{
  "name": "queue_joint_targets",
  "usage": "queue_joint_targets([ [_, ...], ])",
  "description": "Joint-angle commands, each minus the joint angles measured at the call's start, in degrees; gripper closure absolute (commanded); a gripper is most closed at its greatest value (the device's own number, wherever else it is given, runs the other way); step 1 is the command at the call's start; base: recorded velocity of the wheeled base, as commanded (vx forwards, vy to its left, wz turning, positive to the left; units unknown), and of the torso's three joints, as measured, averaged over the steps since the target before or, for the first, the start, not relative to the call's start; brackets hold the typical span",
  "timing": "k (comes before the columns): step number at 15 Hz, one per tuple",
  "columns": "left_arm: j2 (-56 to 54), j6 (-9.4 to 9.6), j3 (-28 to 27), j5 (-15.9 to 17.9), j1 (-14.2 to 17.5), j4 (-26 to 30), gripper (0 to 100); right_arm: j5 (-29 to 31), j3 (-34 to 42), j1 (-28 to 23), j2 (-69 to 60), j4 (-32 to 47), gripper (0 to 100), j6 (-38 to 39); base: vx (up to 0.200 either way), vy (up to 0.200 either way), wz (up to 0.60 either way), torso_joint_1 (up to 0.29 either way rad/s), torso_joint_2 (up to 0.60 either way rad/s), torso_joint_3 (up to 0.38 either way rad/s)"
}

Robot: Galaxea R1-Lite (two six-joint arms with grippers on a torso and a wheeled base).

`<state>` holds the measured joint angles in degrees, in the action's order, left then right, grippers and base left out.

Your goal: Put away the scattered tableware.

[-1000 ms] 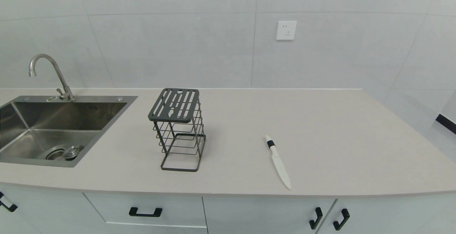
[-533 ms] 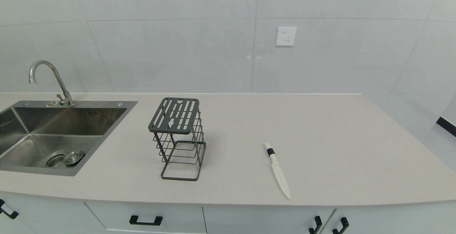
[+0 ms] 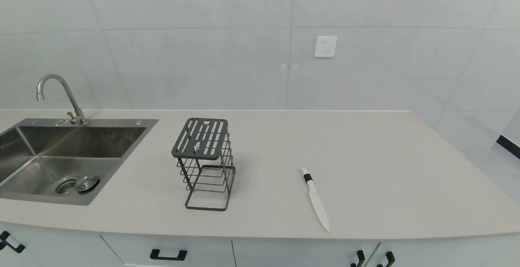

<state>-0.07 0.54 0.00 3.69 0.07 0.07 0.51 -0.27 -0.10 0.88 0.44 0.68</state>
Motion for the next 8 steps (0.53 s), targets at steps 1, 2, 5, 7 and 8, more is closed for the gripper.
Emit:
queue_joint_targets([
  [1, 0.07, -0.01, 0.00, 0.00, 0.01, 0.01, 0, 0.02, 0.00, 0.01, 0.09, 0.00, 0, 0.02, 0.000, 0.000, 0.00, 0.000, 0.00, 0.000],
  [2, 0.07, -0.01, 0.00, 0.00, 0.01, 0.01, 0, 0.02, 0.00, 0.01, 0.09, 0.00, 0, 0.02, 0.000, 0.000, 0.00, 0.000, 0.00, 0.000],
  [5, 0.07, 0.08, 0.00, 0.00, 0.01, 0.01, 0, 0.02, 0.00, 0.01, 0.09, 0.00, 0, 0.02, 0.000, 0.000, 0.00, 0.027, 0.00, 0.027],
  [7, 0.07, 0.08, 0.00, 0.00, 0.10, 0.01, 0, 0.02, 0.00, 0.01, 0.09, 0.00, 0, 0.02, 0.000, 0.000, 0.00, 0.190, 0.00, 0.185],
  [8, 0.07, 0.08, 0.00, 0.00, 0.01, 0.01, 0, 0.02, 0.00, 0.01, 0.09, 0.00, 0, 0.02, 0.000, 0.000, 0.00, 0.256, 0.00, 0.222],
])
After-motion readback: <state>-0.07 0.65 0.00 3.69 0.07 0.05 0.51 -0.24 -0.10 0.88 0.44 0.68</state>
